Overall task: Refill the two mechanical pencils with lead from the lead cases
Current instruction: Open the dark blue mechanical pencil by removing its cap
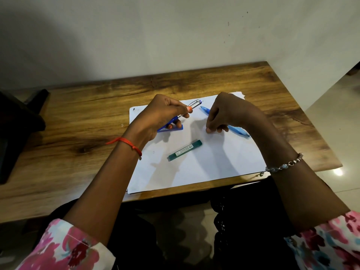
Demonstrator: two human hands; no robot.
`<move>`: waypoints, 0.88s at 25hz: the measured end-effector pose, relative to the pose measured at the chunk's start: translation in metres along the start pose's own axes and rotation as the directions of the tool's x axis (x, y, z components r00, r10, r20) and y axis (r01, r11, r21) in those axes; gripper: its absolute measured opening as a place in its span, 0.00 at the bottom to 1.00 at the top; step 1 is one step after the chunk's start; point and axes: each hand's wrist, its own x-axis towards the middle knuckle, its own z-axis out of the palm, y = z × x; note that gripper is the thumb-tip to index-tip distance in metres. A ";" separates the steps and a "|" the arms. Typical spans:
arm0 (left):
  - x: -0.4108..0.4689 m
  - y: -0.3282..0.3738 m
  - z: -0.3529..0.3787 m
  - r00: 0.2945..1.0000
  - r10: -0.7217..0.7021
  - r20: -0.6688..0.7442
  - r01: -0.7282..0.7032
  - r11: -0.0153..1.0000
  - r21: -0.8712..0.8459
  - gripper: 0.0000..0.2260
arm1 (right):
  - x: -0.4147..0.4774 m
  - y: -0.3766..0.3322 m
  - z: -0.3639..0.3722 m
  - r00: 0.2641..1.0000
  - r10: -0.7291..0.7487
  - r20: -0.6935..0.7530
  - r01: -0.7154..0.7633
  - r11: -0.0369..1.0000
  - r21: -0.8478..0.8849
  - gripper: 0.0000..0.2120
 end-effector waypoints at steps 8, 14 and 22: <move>0.001 0.000 -0.002 1.000 0.017 -0.006 -0.017 1.000 0.006 0.04 | -0.001 0.004 -0.010 0.991 -0.135 0.022 0.134 0.991 0.015 0.10; 0.002 -0.001 -0.003 1.000 0.020 -0.023 -0.020 1.000 0.018 0.06 | 0.000 0.004 -0.006 0.993 -0.072 0.091 0.081 0.992 -0.097 0.04; 0.010 -0.009 -0.006 0.990 0.118 -0.077 -0.109 0.988 0.112 0.07 | 0.004 0.007 -0.004 0.992 -0.011 0.128 0.027 0.992 -0.122 0.13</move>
